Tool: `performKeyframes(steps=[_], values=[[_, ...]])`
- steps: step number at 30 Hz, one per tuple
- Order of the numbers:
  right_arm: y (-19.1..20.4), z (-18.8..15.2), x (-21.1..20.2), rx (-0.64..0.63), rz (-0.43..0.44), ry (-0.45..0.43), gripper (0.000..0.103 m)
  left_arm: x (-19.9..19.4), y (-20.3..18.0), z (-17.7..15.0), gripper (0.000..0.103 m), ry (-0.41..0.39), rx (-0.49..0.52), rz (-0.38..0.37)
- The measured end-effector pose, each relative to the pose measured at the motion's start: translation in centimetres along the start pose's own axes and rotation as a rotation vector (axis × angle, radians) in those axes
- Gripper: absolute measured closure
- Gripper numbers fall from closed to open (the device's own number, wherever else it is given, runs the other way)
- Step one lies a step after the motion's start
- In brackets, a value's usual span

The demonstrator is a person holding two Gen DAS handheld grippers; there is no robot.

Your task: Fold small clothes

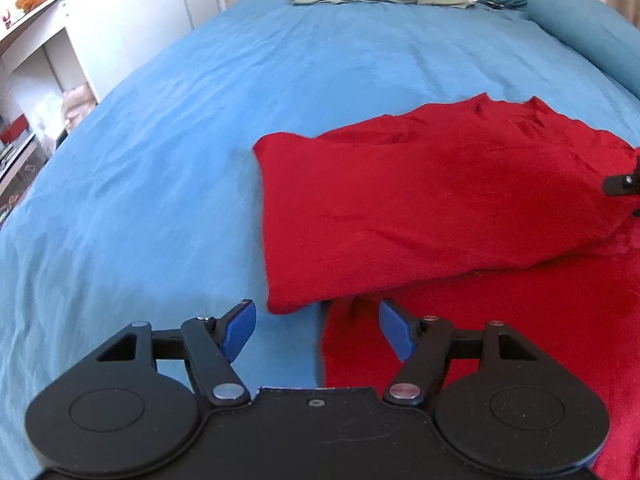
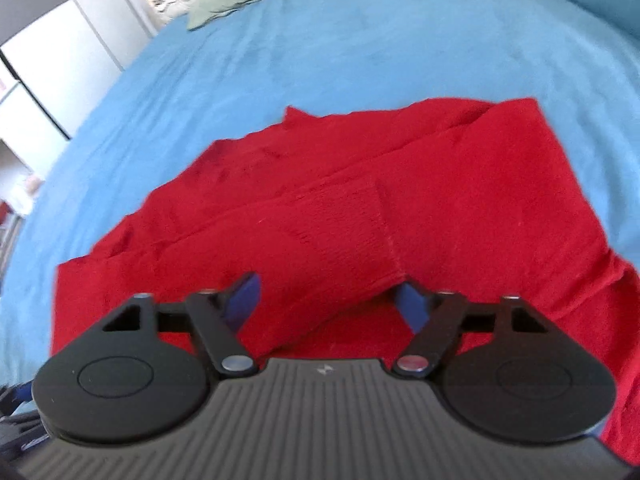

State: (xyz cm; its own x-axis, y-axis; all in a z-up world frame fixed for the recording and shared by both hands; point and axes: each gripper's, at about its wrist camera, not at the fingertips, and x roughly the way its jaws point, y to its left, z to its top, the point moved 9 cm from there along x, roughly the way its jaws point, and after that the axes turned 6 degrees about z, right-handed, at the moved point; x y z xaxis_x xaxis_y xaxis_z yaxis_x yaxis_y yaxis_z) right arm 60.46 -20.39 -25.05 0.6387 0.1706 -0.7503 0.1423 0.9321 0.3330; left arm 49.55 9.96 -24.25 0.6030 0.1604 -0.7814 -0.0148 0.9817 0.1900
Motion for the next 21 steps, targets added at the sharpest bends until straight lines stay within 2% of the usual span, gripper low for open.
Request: performKeyframes(steps=[1,2,3,8,12,14,19,21], values=[[-0.1,0.3,0.3,-0.018,-0.029,0.001,0.053,0.1,0.1,0.0,0.030,0.000,-0.003,-0.001],[-0.3,0.6,0.5,-0.037,-0.056,0.004,0.078,0.2,0.1,0.0,0.030,-0.003,-0.002,-0.001],[-0.3,1.1,0.4,-0.045,-0.066,0.001,0.082,0.3,0.1,0.1,0.030,-0.008,0.003,0.001],[1.0,5.3,-3.3,-0.111,-0.062,-0.116,0.083,0.7,-0.2,0.5,0.031,-0.033,0.025,0.003],[-0.6,8.2,-6.7,-0.158,-0.126,-0.216,0.083,0.9,-0.6,1.0,0.032,-0.052,0.037,0.006],[-2.7,8.3,-7.0,-0.173,-0.182,-0.218,0.083,1.0,-0.9,1.3,0.033,-0.058,0.044,0.006],[-7.5,6.8,-4.7,-0.095,-0.215,-0.168,0.083,1.6,-0.8,1.7,0.037,-0.051,0.020,0.013],[-8.5,6.8,-4.6,-0.072,-0.228,-0.189,0.083,1.6,-0.5,1.7,0.039,-0.045,0.000,0.008]])
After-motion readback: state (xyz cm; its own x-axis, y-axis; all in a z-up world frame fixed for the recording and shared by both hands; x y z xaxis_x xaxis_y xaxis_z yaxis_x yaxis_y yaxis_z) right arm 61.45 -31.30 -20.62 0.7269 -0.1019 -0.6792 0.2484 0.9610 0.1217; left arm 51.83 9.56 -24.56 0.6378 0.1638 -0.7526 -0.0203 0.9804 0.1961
